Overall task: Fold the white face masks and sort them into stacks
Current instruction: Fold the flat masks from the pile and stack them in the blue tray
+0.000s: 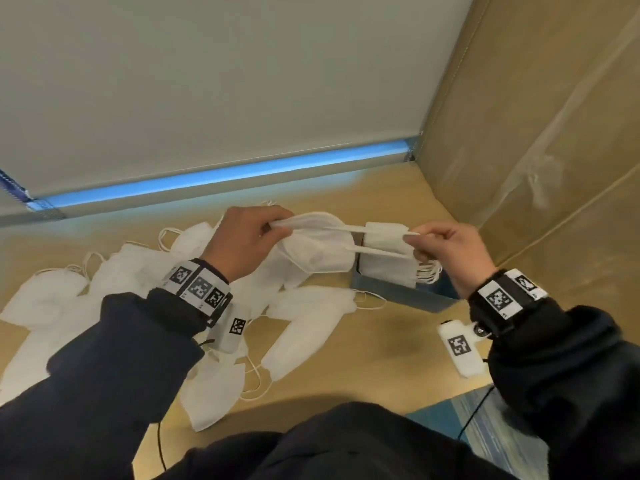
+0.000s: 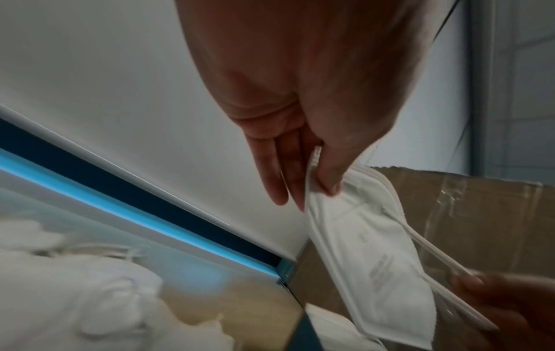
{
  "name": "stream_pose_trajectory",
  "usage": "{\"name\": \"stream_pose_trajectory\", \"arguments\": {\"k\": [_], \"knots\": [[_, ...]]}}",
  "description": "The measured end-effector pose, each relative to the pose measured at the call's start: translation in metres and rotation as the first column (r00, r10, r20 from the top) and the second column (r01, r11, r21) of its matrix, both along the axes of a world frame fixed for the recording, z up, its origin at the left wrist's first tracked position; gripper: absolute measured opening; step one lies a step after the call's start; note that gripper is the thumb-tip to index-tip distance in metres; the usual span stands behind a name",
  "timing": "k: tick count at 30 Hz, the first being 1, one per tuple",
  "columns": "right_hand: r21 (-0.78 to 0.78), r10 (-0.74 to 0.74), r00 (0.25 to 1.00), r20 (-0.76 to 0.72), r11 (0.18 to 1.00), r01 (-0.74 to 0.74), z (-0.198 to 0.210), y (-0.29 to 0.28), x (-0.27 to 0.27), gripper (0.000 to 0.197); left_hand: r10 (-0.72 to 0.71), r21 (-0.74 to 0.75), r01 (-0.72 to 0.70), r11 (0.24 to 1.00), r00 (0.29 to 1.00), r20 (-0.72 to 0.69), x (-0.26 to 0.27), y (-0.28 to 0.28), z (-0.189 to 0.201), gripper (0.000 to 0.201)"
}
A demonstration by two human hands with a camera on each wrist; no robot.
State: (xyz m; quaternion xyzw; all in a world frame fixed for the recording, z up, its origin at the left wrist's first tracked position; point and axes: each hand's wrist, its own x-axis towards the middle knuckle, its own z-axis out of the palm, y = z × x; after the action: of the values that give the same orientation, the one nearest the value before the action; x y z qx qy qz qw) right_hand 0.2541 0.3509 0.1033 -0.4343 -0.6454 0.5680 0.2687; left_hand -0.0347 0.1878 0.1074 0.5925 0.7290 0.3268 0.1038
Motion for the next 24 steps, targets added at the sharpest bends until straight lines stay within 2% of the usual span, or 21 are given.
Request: {"name": "stream_pose_trajectory", "arguments": {"k": [2, 4, 7, 10, 13, 16, 19, 21, 24], "knots": [[-0.009, -0.016, 1.0, -0.024, 1.0, 0.016, 0.005, 0.019, 0.02, 0.012, -0.018, 0.031, 0.017, 0.999, 0.999, 0.031, 0.014, 0.022, -0.001, 0.016], [0.037, -0.008, 1.0, 0.005, 0.999, 0.008, 0.004, 0.031, 0.03, 0.007, -0.092, 0.045, 0.09, 0.995, 0.995, 0.032, 0.043, 0.05, -0.007, 0.017], [0.075, -0.106, 0.993, 0.043, 0.992, 0.102, -0.008, 0.049, 0.046, 0.006, -0.156, 0.033, 0.155, 0.987, 0.987, 0.04, 0.081, 0.087, -0.023, 0.021], [0.082, -0.094, 0.983, 0.159, 0.993, 0.082, -0.026, 0.056, 0.066, 0.007, -0.186, -0.075, 0.187, 0.98, 0.982, 0.017, 0.101, 0.11, -0.045, 0.025], [0.071, -0.021, 0.956, 0.293, 0.997, 0.0, -0.049, 0.052, 0.077, 0.008, -0.232, -0.265, 0.214, 0.94, 0.972, -0.04, 0.108, 0.122, -0.07, 0.03], [0.125, 0.047, 0.91, 0.411, 0.986, -0.107, -0.068, 0.05, 0.077, 0.005, -0.336, -0.383, 0.237, 0.893, 0.917, -0.216, 0.109, 0.128, -0.086, 0.031], [0.241, 0.026, 0.853, 0.521, 0.954, -0.176, -0.073, 0.05, 0.071, 0.007, -0.37, -0.383, 0.191, 0.904, 0.8, -0.473, 0.114, 0.13, -0.093, 0.023], [0.268, 0.004, 0.855, 0.519, 0.949, -0.167, -0.073, 0.052, 0.068, 0.007, -0.345, -0.368, 0.145, 0.918, 0.75, -0.565, 0.116, 0.13, -0.097, 0.02], [0.285, -0.065, 0.886, 0.459, 0.955, -0.078, -0.072, 0.058, 0.065, 0.009, -0.252, -0.281, 0.095, 0.955, 0.761, -0.598, 0.115, 0.126, -0.102, 0.028]]}}
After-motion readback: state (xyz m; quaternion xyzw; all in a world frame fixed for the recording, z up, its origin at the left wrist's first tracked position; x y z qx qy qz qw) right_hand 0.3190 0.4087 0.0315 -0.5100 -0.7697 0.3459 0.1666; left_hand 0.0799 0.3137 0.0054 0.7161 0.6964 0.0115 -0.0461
